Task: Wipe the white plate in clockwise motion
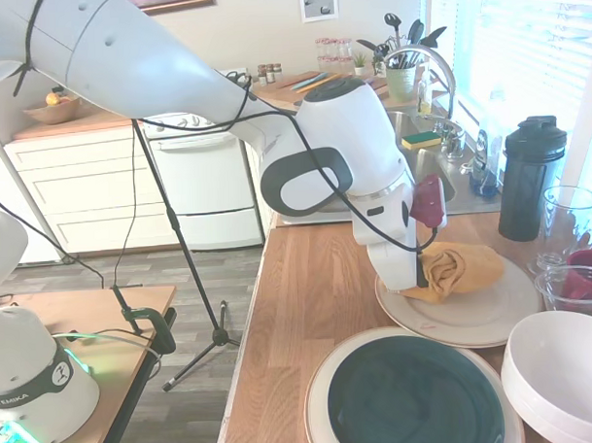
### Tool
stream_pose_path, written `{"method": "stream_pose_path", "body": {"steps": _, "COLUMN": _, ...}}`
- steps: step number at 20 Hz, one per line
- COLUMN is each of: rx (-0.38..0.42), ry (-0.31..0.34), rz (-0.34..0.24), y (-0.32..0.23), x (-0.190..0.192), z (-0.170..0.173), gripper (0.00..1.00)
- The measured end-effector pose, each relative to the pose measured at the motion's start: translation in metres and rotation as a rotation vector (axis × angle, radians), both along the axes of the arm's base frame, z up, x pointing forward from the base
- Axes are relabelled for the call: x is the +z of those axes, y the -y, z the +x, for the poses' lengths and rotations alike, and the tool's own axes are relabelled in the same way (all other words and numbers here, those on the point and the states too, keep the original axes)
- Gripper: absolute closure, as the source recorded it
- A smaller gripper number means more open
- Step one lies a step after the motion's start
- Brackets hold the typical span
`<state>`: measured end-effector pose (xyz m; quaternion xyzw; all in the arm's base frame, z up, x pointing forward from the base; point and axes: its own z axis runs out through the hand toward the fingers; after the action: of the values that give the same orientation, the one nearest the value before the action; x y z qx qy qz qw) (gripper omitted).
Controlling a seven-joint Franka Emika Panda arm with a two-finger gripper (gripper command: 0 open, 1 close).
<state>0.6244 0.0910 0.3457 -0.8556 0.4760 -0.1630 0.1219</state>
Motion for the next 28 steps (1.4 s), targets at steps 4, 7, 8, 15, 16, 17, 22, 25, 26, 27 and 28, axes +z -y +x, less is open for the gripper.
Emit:
{"method": "stream_pose_path", "body": {"steps": 4, "rx": -0.015, "ry": 0.022, "rz": -0.025, "y": 0.000, "x": -0.006, "z": 0.015, "gripper": 1.00}}
{"method": "stream_pose_path", "body": {"steps": 7, "rx": -0.029, "ry": 0.034, "rz": -0.042, "y": 0.008, "x": -0.006, "z": 0.025, "gripper": 1.00}}
{"method": "stream_pose_path", "body": {"steps": 8, "rx": -0.035, "ry": 0.038, "rz": -0.048, "y": 0.012, "x": -0.006, "z": 0.028, "gripper": 1.00}}
{"method": "stream_pose_path", "body": {"steps": 15, "rx": -0.052, "ry": 0.043, "rz": -0.094, "y": 0.039, "x": -0.004, "z": 0.033, "gripper": 1.00}}
{"method": "stream_pose_path", "body": {"steps": 16, "rx": -0.052, "ry": 0.039, "rz": -0.101, "y": 0.041, "x": -0.006, "z": 0.031, "gripper": 1.00}}
{"method": "stream_pose_path", "body": {"steps": 17, "rx": -0.050, "ry": 0.035, "rz": -0.108, "y": 0.042, "x": -0.008, "z": 0.029, "gripper": 1.00}}
{"method": "stream_pose_path", "body": {"steps": 22, "rx": -0.044, "ry": 0.016, "rz": -0.134, "y": 0.044, "x": -0.007, "z": 0.006, "gripper": 1.00}}
{"method": "stream_pose_path", "body": {"steps": 25, "rx": -0.036, "ry": 0.008, "rz": -0.141, "y": 0.040, "x": -0.004, "z": -0.011, "gripper": 1.00}}
{"method": "stream_pose_path", "body": {"steps": 26, "rx": -0.034, "ry": 0.006, "rz": -0.143, "y": 0.037, "x": -0.004, "z": -0.016, "gripper": 1.00}}
{"method": "stream_pose_path", "body": {"steps": 27, "rx": -0.032, "ry": 0.004, "rz": -0.144, "y": 0.034, "x": -0.003, "z": -0.021, "gripper": 1.00}}
{"method": "stream_pose_path", "body": {"steps": 28, "rx": -0.028, "ry": 0.002, "rz": -0.145, "y": 0.031, "x": -0.003, "z": -0.026, "gripper": 1.00}}
